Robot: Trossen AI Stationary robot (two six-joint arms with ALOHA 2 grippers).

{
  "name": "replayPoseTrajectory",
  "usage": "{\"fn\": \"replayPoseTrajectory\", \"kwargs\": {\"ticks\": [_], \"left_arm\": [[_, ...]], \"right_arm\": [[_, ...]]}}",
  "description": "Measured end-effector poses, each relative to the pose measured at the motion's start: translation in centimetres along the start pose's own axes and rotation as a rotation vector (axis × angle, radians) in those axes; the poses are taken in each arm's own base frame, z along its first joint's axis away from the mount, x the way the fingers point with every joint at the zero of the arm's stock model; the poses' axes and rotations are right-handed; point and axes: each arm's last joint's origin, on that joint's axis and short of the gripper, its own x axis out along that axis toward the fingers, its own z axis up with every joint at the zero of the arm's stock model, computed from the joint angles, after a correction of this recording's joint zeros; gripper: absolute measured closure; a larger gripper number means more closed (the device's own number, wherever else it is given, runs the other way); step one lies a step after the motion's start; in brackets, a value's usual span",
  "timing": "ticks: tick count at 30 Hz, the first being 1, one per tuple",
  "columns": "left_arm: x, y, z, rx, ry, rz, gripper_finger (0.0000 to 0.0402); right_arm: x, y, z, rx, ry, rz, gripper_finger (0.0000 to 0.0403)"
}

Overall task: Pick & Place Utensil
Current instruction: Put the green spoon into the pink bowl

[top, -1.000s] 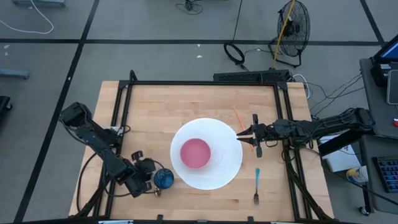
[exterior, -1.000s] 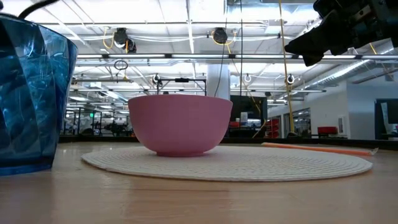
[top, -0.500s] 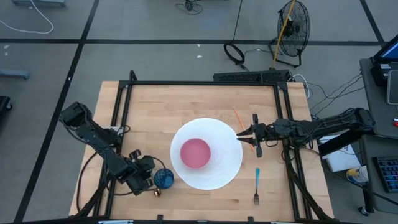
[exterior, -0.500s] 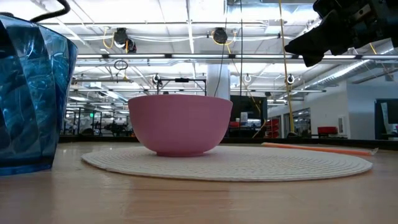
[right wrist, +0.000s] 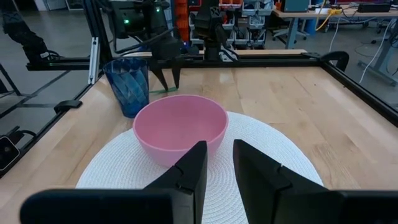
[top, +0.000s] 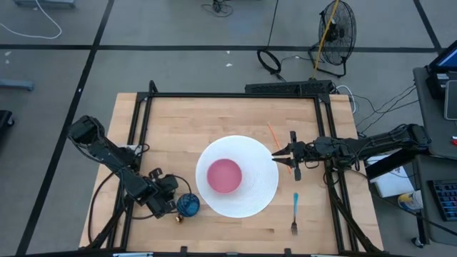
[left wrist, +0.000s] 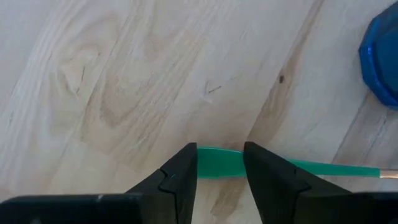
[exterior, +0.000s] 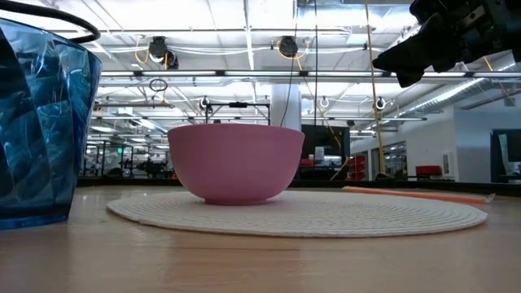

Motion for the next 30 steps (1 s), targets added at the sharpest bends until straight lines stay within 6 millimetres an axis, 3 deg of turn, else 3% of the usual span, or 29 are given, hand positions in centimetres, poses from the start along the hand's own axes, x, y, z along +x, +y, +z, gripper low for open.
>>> {"fn": "replayPoseTrajectory", "kwargs": {"ticks": [9, 18, 30], "left_arm": [[0.1, 1.8, -0.2, 0.086, 0.029, 0.177, 0.0261], [0.5, 3.3, 1.4, 0.148, 0.053, 0.279, 0.0261], [-1.5, 4.2, 2.8, 0.12, -0.037, 0.153, 0.0261]], "right_arm": [[0.0, 0.0, 0.0, 0.0, 0.0, 0.0, 0.0328], [0.0, 0.0, 0.0, 0.0, 0.0, 0.0, 0.0328], [0.0, 0.0, -0.1, -0.001, 0.009, -0.001, 0.0328]]}}
